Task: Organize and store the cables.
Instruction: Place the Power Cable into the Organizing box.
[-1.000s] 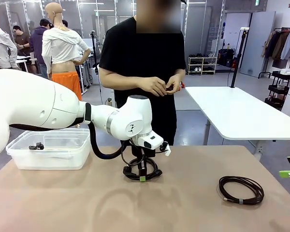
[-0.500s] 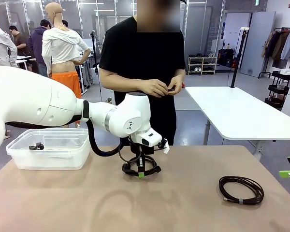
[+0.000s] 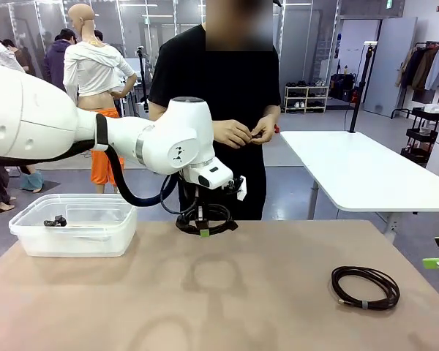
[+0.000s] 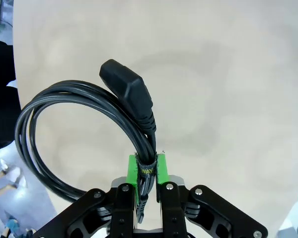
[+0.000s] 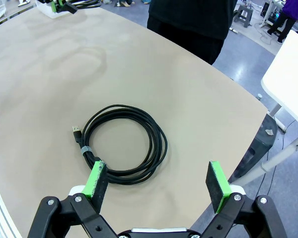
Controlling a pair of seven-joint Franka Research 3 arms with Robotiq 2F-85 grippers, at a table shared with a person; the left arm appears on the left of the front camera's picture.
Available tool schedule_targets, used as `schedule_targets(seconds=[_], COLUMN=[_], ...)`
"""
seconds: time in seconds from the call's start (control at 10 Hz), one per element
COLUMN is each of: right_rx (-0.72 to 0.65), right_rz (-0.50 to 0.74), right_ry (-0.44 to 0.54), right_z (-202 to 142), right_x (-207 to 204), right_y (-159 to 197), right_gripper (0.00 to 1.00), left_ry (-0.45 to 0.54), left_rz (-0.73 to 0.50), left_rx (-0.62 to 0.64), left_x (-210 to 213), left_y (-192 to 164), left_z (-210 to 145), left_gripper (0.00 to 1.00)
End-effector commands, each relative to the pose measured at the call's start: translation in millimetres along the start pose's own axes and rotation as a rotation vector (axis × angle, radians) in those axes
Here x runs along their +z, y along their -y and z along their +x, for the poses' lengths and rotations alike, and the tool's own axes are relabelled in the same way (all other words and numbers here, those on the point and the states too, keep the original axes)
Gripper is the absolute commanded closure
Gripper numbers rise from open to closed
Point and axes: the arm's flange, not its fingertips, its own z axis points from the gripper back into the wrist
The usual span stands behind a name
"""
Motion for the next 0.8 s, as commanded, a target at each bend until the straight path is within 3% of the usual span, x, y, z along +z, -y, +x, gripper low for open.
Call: schedule_targets(seconds=[0.0,0.1,0.6,0.7], right_rx=[0.007,0.007,0.007,0.007], right_rz=[-0.004,-0.004,-0.004,-0.004], right_ry=[-0.004,-0.004,-0.004,-0.004], right_z=[1,1,1,1], right_x=[1,1,1,1], right_y=[0,0,0,0], right_gripper=[0.00,0.00,0.00,0.00], left_ry=[0.051,0.000,0.000,0.001], left_rz=[0.000,0.000,0.000,-0.005], left_rx=[-0.052,0.000,0.000,-0.006], left_x=[-4,0,0,-4], left_y=[16,0,0,2], left_z=[2,0,0,0], left_gripper=[1.00,1.00,1.00,0.83])
